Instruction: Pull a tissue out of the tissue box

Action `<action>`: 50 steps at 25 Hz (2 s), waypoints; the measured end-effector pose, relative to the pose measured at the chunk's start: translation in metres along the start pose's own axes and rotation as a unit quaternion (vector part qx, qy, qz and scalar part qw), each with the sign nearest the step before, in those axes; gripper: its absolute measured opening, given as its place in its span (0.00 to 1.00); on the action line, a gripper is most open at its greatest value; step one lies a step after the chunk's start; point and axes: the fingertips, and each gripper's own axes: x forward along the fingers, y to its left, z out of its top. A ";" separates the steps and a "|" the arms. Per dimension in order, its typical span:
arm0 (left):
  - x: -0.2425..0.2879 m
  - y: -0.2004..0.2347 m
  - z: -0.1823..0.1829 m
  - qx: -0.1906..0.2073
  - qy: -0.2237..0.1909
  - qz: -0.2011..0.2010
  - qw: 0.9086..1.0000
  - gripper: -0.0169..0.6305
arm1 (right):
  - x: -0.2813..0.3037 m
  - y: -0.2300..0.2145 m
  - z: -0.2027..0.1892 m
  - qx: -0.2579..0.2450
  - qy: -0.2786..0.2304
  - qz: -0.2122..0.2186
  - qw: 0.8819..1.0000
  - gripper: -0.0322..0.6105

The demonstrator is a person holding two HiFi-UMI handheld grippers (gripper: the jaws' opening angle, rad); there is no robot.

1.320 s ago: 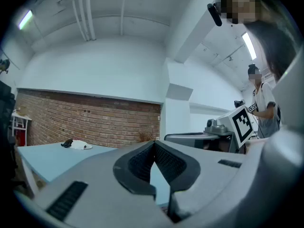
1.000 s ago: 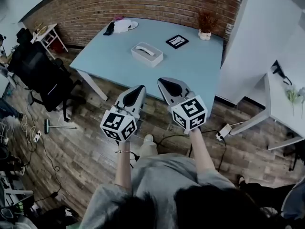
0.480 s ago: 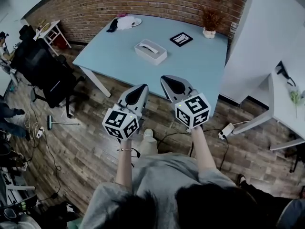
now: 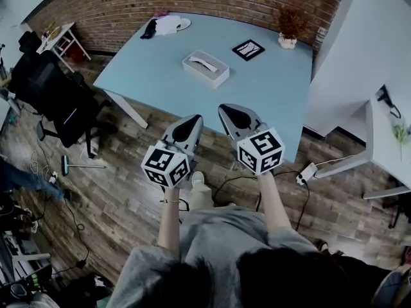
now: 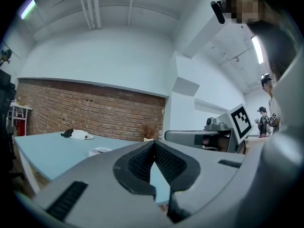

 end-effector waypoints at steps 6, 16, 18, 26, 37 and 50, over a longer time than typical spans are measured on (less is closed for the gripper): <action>0.024 0.045 0.001 -0.005 0.010 -0.008 1.000 0.03 | 0.041 -0.024 -0.002 0.001 0.009 -0.018 1.000 0.05; 0.063 0.110 0.002 -0.016 0.019 -0.027 0.999 0.03 | 0.105 -0.062 -0.010 0.002 0.028 -0.048 0.998 0.05; 0.066 0.121 0.001 -0.017 0.021 -0.031 0.999 0.03 | 0.116 -0.065 -0.011 0.003 0.031 -0.054 0.998 0.05; 0.083 0.162 0.005 -0.016 0.025 -0.060 0.998 0.03 | 0.153 -0.077 -0.013 -0.002 0.043 -0.074 0.996 0.05; 0.107 0.215 -0.004 -0.014 0.042 -0.101 0.994 0.03 | 0.202 -0.103 -0.029 -0.020 0.079 -0.127 0.989 0.05; 0.146 0.243 -0.031 -0.040 0.074 -0.111 0.990 0.03 | 0.247 -0.151 -0.069 -0.063 0.185 -0.113 0.974 0.05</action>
